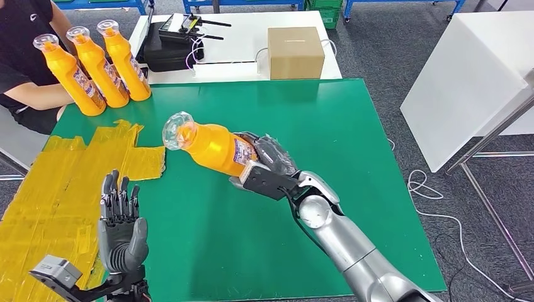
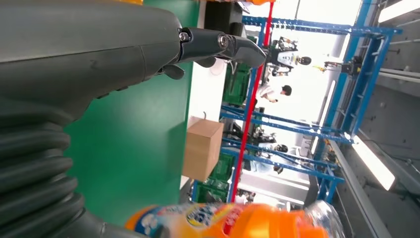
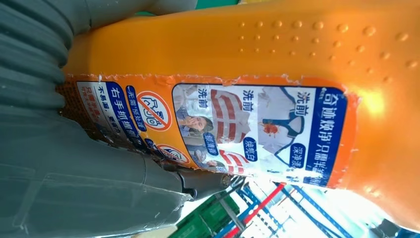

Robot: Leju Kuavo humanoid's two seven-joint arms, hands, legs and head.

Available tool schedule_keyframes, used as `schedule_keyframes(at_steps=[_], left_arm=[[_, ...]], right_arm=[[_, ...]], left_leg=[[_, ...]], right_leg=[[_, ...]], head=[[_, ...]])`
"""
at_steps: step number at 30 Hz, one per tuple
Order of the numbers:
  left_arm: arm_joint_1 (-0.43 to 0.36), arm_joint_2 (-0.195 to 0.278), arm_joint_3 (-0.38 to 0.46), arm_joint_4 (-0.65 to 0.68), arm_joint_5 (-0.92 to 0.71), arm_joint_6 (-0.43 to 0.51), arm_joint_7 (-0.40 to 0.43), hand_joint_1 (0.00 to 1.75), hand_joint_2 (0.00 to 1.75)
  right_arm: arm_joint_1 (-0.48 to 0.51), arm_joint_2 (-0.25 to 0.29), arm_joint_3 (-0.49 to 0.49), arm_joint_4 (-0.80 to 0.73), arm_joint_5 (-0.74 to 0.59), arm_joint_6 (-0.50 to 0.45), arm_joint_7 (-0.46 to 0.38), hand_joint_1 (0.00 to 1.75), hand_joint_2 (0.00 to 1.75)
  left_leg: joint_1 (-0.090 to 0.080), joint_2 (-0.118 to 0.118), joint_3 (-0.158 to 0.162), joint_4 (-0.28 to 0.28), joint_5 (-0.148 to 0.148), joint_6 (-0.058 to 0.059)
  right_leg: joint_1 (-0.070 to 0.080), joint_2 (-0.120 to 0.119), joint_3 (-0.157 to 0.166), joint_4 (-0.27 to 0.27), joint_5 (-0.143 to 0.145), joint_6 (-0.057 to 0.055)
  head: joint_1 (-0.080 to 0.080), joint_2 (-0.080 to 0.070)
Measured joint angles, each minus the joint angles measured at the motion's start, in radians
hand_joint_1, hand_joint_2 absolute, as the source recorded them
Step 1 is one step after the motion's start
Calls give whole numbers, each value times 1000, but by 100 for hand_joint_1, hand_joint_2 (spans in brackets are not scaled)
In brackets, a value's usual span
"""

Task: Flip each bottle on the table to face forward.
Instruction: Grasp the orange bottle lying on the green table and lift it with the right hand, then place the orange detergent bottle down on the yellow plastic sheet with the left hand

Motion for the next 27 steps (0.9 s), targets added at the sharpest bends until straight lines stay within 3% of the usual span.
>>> schedule_keyframes(at_steps=[11,27], left_arm=[[-26,2,-40,5,3,-1,3,0,175],[-28,6,-43,15,3,-2,7,0,175]], right_arm=[[1,111,77,131,23,5,-11,175,175],[13,174,206,161,47,40,-24,175,175]], left_leg=[[0,0,0,0,0,0],[0,0,0,0,0,0]], right_leg=[[0,0,0,0,0,0],[0,0,0,0,0,0]], head=[[0,0],[0,0]])
